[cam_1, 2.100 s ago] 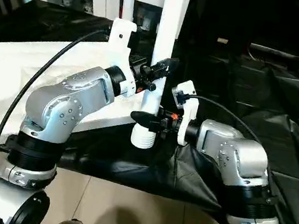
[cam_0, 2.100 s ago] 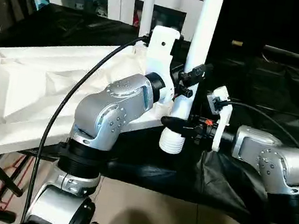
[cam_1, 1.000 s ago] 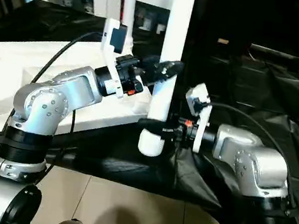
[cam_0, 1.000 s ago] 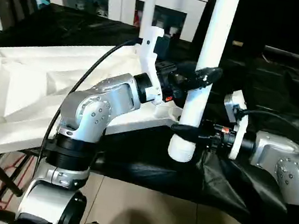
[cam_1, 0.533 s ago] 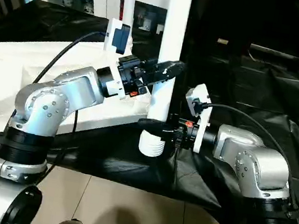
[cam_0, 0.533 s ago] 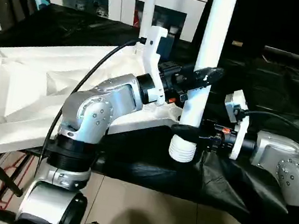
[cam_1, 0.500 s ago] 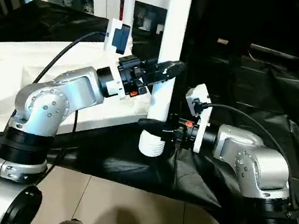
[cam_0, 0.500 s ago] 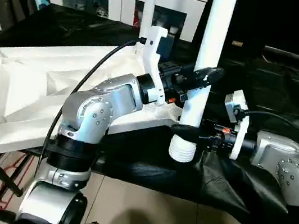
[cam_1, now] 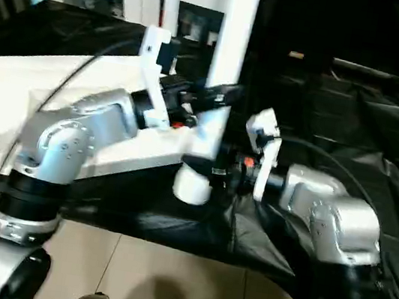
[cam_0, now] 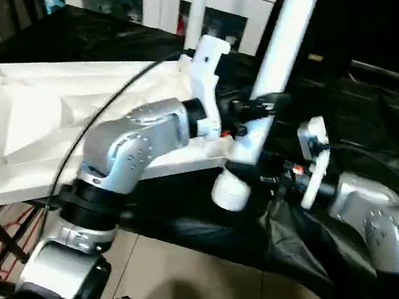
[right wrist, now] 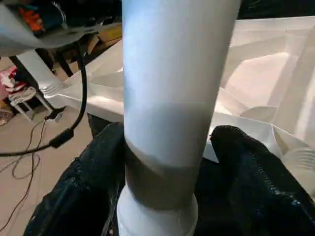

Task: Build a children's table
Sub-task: Insert table leg to table base

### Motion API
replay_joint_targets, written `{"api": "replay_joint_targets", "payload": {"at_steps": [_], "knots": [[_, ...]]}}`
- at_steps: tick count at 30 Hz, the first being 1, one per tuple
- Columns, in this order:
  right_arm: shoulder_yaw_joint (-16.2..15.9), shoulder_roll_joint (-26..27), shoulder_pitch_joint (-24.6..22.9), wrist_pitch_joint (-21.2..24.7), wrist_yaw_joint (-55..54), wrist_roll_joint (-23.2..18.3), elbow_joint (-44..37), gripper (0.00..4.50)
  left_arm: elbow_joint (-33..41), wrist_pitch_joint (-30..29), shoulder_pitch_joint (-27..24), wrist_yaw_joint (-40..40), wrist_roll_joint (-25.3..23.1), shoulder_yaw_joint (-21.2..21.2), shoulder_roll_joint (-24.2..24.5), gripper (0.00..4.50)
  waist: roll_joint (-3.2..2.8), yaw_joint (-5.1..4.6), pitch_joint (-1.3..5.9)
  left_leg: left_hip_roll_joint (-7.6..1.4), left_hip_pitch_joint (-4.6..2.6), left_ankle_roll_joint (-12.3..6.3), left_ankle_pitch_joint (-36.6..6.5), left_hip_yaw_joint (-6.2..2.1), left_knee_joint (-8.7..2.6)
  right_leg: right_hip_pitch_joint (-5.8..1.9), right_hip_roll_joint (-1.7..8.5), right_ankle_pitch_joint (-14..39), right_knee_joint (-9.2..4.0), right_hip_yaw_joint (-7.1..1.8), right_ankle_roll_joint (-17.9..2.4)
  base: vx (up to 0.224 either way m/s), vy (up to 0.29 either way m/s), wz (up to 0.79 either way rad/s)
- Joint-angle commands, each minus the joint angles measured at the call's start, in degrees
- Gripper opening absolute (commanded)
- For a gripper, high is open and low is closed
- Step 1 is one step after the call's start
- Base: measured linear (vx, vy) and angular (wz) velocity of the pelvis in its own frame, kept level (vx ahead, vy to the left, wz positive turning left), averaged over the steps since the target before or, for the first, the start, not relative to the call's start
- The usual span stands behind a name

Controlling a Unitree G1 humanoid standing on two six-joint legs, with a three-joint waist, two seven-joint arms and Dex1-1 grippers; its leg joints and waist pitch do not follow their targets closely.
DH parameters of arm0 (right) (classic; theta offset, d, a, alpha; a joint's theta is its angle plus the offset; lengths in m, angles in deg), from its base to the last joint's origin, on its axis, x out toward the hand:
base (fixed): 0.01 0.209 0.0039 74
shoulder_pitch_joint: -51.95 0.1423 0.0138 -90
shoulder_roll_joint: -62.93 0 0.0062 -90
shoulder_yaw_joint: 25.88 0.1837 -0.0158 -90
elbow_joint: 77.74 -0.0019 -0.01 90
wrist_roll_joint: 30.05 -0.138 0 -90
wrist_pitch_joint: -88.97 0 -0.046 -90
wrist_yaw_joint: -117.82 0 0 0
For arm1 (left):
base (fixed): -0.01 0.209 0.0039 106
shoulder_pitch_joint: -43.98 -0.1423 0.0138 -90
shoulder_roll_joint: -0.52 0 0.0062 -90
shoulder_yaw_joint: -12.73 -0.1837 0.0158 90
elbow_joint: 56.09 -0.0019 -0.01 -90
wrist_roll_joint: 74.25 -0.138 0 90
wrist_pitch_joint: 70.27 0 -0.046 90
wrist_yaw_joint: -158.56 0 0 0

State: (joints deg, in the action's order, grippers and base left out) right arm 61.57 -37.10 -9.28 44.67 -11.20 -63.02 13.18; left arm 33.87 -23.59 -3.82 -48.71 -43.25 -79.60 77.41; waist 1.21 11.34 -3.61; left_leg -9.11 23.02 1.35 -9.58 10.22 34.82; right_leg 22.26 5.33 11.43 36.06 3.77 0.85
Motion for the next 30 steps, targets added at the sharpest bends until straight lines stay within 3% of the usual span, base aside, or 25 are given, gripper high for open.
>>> {"api": "replay_joint_targets", "payload": {"at_steps": [1, 19, 27, 30], "knots": [[1.12, 0.02, 0.55, 0.76, -0.82, 0.24, 0.2, 3.01, 1.23, 0.95, -0.04, -0.03, -0.66, -0.65, 0.04, 1.82, 0.61, -0.05, 4.57, -3.93, -1.61, 1.25, -7.93, -1.59, -4.12, -2.49, 4.13, 3.87, -3.59, -2.57, -12.38, 0.0, 0.0, 0.0], [-3.35, -0.94, 0.99, 0.98, 1.19, 1.87, 1.16, 3.01, 3.55, 0.29, -1.02, -2.55, -0.25, -3.15, 0.7, 1.82, 0.81, 0.01, 4.46, -3.95, -1.54, 1.41, -7.91, -1.5, -4.19, -2.41, 4.19, 5.44, -3.7, -2.63, -11.75, 0.0, 0.0, 0.0], [-3.48, -0.87, 1.23, 0.68, 1.69, 1.85, 1.58, 3.01, 3.25, 0.55, -0.86, -2.52, -0.44, -3.24, 0.67, 1.82, 0.75, 0.04, 4.46, -3.94, -1.61, 1.24, -8.08, -1.5, -4.14, -2.34, 4.18, 5.26, -3.7, -2.64, -11.93, 0.0, 0.0, 0.0], [-3.5, -0.85, 1.2, 0.65, 1.9, 1.85, 1.51, 2.75, 3.21, 0.5, -0.83, -2.65, -0.39, -3.17, 0.66, 1.82, 0.79, 0.01, 4.47, -3.92, -1.56, 1.21, -7.95, -1.51, -4.14, -2.38, 4.15, 5.04, -3.66, -2.63, -11.96, 0.0, 0.0, 0.0]]}}
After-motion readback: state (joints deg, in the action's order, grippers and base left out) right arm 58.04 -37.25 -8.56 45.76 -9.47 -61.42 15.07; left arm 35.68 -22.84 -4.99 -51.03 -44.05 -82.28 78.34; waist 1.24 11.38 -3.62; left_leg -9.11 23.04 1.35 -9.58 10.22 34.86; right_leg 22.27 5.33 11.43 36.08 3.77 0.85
